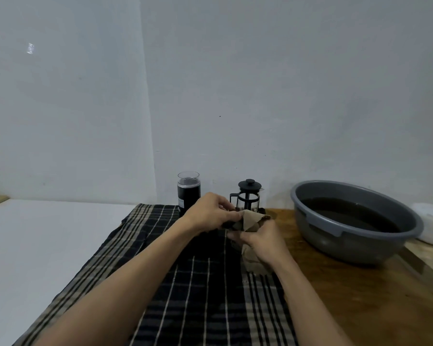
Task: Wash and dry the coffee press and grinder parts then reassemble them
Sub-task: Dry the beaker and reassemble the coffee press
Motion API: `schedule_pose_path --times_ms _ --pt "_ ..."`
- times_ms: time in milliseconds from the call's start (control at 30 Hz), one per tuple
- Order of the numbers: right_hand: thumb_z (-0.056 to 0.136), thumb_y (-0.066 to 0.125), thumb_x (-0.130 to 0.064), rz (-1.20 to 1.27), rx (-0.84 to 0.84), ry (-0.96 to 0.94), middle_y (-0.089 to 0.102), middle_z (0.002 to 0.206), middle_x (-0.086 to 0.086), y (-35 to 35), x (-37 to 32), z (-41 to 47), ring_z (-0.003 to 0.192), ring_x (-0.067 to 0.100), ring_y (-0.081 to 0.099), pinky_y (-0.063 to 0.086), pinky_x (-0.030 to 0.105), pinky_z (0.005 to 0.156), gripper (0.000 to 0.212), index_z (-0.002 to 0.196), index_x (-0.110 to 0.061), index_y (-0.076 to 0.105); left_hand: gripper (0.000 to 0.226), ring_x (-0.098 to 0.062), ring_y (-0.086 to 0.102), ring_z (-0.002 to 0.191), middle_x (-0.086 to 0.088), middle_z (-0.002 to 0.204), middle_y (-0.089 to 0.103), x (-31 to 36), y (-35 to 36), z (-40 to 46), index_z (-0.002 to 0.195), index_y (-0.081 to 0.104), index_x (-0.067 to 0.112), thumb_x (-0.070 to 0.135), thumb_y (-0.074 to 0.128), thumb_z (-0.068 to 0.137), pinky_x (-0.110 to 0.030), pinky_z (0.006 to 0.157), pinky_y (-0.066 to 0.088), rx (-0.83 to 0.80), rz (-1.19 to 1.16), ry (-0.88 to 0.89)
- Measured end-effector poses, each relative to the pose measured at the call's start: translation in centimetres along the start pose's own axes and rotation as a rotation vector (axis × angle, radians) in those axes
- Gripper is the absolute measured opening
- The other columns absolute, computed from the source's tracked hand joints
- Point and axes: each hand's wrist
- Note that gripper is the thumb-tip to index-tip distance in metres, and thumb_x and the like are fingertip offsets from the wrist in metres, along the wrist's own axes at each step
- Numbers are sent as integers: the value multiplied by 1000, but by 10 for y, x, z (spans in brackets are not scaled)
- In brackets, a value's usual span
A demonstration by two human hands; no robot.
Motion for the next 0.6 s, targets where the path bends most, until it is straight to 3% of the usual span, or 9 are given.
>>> schedule_pose_path --times_ms 133,267,400,500,567,600 --pt "73 90 -10 -7 -21 -16 80 102 -4 -7 1 -3 101 14 75 58 39 96 38 107 -22 78 14 -21 72 77 -13 86 76 -1 -7 -2 98 77 -2 9 76 88 -42 78 65 -74 -208 -48" --pt "72 92 -14 133 36 26 80 104 6 -11 6 -6 102 24 75 58 47 96 38 107 -14 76 14 -32 66 87 -33 105 68 0 -13 -6 103 68 -13 -5 60 94 -35 67 65 15 -477 -126" --pt "72 91 -20 323 187 93 80 88 2 -4 2 -5 86 21 75 60 29 76 31 91 -5 71 22 -36 68 92 -30 102 68 1 6 -4 98 64 -6 13 52 102 -37 74 63 123 -793 -183" --pt "75 89 -39 318 206 160 79 98 13 7 -1 -2 94 29 75 59 39 86 54 103 3 70 42 -21 67 64 -8 77 75 5 37 -8 86 68 10 39 43 103 -30 60 53 265 -904 -248" --pt "79 83 -49 175 107 121 78 104 11 13 -8 -5 104 29 71 57 37 92 54 108 -6 70 48 -21 65 66 -6 75 74 7 47 -10 80 69 13 41 38 103 -30 66 53 403 -994 -332" --pt "81 79 -55 91 35 107 75 107 16 17 -11 -9 108 35 67 56 43 96 60 110 -4 67 50 -24 66 74 -9 82 74 6 49 -8 82 69 12 42 35 103 -34 75 54 463 -1013 -373"
Point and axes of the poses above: each hand's wrist, its own z-axis towards the middle knuckle, its own y-axis out of the palm, x = y × z
